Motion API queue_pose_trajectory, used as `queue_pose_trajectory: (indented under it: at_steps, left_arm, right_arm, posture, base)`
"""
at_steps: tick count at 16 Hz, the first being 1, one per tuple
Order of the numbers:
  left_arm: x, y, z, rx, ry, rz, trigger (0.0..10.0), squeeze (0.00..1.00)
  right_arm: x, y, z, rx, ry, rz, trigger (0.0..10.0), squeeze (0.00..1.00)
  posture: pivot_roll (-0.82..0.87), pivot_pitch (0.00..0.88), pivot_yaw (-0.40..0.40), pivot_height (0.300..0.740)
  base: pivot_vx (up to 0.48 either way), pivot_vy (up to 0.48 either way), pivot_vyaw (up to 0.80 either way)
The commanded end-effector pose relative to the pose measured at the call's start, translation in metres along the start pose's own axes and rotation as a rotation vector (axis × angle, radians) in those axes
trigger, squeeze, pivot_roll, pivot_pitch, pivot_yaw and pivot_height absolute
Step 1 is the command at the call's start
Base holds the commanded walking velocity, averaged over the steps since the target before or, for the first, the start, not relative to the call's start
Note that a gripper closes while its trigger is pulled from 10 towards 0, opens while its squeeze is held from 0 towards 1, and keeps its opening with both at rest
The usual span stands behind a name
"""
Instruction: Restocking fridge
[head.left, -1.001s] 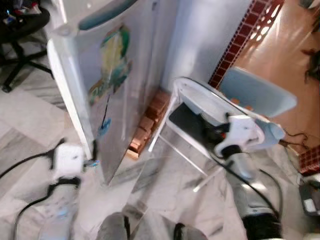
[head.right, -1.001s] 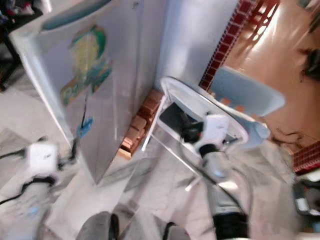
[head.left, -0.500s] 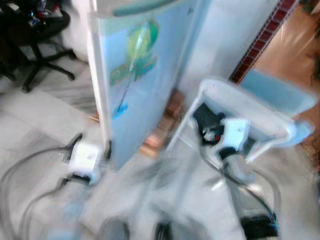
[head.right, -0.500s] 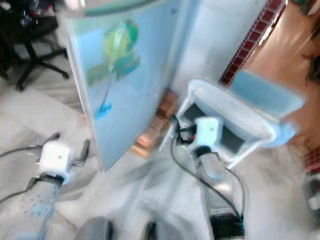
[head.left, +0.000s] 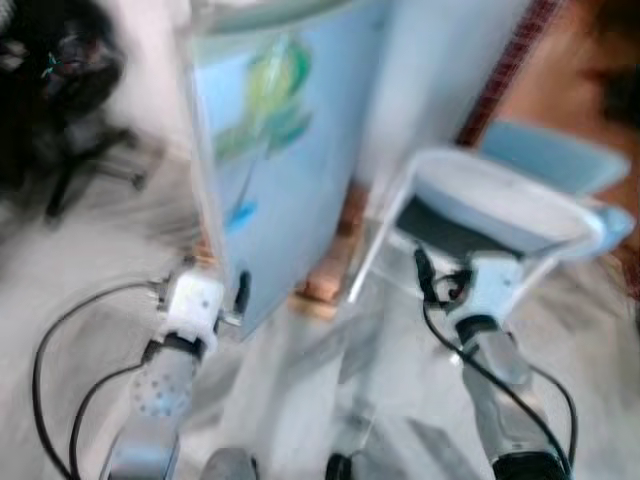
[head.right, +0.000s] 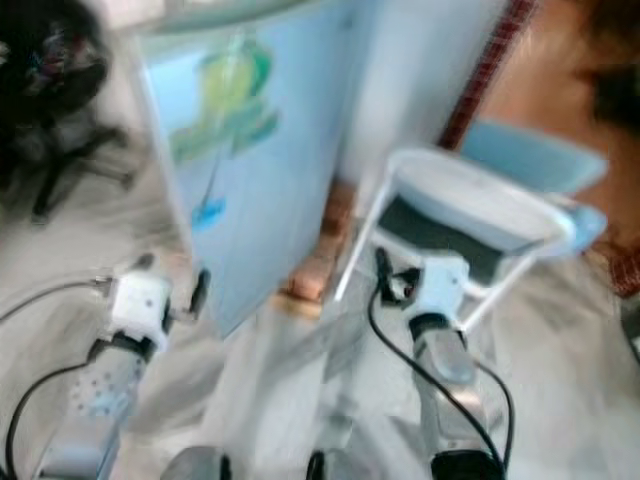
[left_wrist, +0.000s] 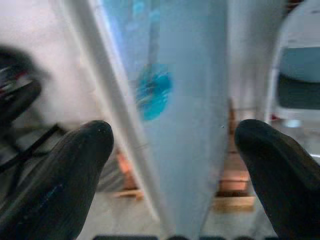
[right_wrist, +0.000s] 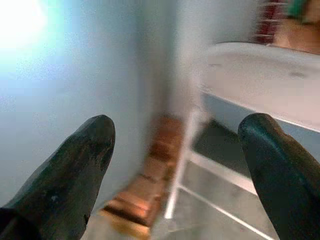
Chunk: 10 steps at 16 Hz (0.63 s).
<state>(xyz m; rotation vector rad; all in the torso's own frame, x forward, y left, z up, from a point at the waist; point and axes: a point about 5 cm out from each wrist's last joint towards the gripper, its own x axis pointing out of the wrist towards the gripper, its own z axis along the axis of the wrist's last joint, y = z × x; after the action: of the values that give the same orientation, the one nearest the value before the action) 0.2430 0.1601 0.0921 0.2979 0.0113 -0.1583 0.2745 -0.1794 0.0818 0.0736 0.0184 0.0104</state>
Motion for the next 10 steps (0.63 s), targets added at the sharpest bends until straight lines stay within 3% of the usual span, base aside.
queue_pose_trajectory:
  at_steps: [1,7,10]
  left_arm:
    - [-0.0016,0.005,-0.0036,0.004,0.014,0.007,10.0,0.0]
    - [0.0039,0.0089,-0.0061,-0.025,0.023,0.016,10.0,0.0]
    - [0.0041,0.0118,-0.0068,-0.017,0.021,0.03,10.0,0.0]
  right_arm:
    - [0.001,0.0043,0.0021,0.009,-0.014,0.007,10.0,0.0]
    - [0.0033,0.0053,0.002,0.004,-0.017,0.011,10.0,0.0]
    - [0.0033,0.0044,0.0022,-0.001,-0.018,0.006,10.0,0.0]
  posture:
    - [0.14,0.089,-0.093,0.74]
    - [0.15,0.086,-0.099,0.74]
    - [0.15,0.087,-0.099,0.74]
  base:
    - [0.0,0.45,-0.8]
    - [0.0,0.448,-0.73]
    - [0.0,0.436,0.0]
